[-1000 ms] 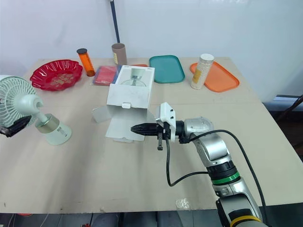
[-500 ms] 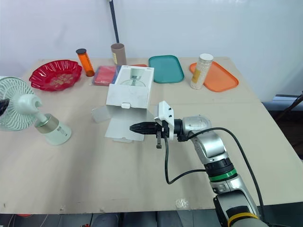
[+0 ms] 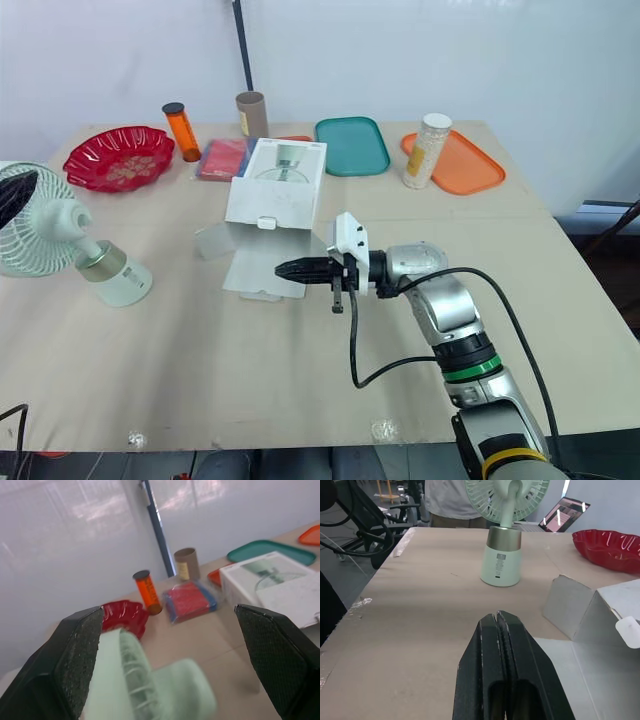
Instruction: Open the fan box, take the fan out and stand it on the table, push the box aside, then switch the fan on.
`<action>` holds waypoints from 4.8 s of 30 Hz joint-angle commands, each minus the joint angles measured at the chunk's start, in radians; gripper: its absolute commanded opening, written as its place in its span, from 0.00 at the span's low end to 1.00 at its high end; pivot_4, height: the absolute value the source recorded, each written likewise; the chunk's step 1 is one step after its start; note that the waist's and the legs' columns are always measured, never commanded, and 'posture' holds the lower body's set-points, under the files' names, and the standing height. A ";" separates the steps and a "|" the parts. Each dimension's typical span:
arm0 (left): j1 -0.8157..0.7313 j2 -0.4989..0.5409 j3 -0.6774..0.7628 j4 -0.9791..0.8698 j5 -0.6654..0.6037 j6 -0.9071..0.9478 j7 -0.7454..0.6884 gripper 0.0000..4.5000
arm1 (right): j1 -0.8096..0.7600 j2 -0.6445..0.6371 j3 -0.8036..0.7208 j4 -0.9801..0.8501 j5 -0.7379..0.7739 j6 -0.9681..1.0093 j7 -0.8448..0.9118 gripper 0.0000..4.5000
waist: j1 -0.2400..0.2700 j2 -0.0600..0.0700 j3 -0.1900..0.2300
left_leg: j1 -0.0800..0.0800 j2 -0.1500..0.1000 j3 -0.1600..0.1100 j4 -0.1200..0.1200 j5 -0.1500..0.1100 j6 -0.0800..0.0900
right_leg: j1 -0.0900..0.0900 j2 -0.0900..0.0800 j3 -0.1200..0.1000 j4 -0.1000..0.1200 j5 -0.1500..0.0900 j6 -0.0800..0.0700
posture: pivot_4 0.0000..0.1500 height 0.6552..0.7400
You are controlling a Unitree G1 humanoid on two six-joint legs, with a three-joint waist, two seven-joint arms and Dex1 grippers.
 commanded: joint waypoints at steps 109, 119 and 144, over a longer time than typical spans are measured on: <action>0.361 -0.264 -0.742 0.196 0.399 -0.708 -0.164 1.00 | 0.117 -0.250 -0.322 -0.303 -0.032 0.857 -0.593 0.01 | 0.002 0.002 0.001 | -0.002 -0.001 0.000 0.000 -0.001 0.001 | 0.000 0.001 0.002 -0.002 0.000 0.001 | 1.00 1.00; 0.322 -0.252 -0.779 0.257 0.416 -0.730 -0.209 1.00 | 0.228 -0.312 -0.536 -0.237 -0.038 0.861 -0.674 0.01 | 0.003 0.003 0.001 | -0.001 0.000 0.001 -0.001 -0.001 0.001 | 0.000 0.001 0.003 -0.002 0.000 0.001 | 1.00 1.00; 0.255 -0.241 -0.801 0.302 0.423 -0.728 -0.258 1.00 | 0.516 -0.539 -0.695 -0.211 -0.062 0.597 -0.517 0.99 | 0.013 0.005 0.000 | -0.001 -0.002 0.002 0.000 -0.001 0.002 | 0.001 0.000 0.005 -0.003 -0.002 0.004 | 1.00 1.00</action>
